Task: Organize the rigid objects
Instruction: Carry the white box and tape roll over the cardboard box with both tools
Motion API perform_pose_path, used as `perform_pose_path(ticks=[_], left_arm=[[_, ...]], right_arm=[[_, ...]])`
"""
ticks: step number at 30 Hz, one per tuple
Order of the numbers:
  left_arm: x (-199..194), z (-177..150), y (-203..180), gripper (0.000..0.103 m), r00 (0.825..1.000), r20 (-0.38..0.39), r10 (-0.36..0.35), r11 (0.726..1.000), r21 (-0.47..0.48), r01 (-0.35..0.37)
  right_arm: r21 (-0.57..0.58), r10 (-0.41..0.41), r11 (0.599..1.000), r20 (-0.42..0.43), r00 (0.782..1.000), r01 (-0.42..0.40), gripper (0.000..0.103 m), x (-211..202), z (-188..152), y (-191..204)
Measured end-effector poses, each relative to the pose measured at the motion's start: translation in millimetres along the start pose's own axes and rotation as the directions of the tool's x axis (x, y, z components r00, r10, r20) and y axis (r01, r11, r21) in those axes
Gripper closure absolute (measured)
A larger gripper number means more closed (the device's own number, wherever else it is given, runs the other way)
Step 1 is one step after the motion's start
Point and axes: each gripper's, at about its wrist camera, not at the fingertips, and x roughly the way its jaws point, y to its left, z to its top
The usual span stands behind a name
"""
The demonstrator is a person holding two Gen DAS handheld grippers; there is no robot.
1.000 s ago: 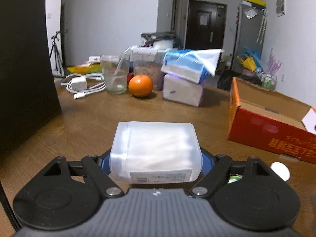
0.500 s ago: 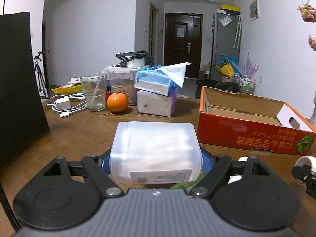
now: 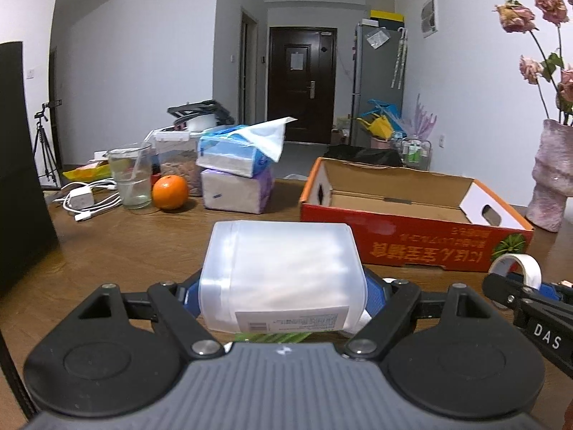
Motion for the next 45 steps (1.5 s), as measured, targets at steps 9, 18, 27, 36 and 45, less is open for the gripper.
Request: perform_pose_path(ticks=[9,18,27,36,45], left_arm=[[3,11,-32,0.020,0.999,0.016,-0.048,0.999,0.013,0.048],[17,25,-56,0.020,0.997,0.033,-0.074,0.997,0.014,0.073],[41,42,-70,0.020,0.996,0.037,-0.084,0.996,-0.009,0.084],[67,63,-80,0.020,0.994,0.057,-0.096,0.995,-0.028,0.098],[94,77,-93,0.020,0.993,0.069,-0.100,0.994,-0.027,0.102]], right_arm=[[-0.006,-0.010,1.000,0.063,0.998,0.011,0.079,-11,14,-3],[0.019,-0.058,0.998,0.111,0.992,0.056,0.079,-6,32,-21],[0.066,-0.095,0.994,0.122,0.988,0.087,0.079,18,48,-42],[0.097,-0.113,0.990,0.130,0.985,0.101,0.079,42,64,-54],[0.107,-0.132,0.987,0.126,0.983,0.119,0.079,72,75,-58]])
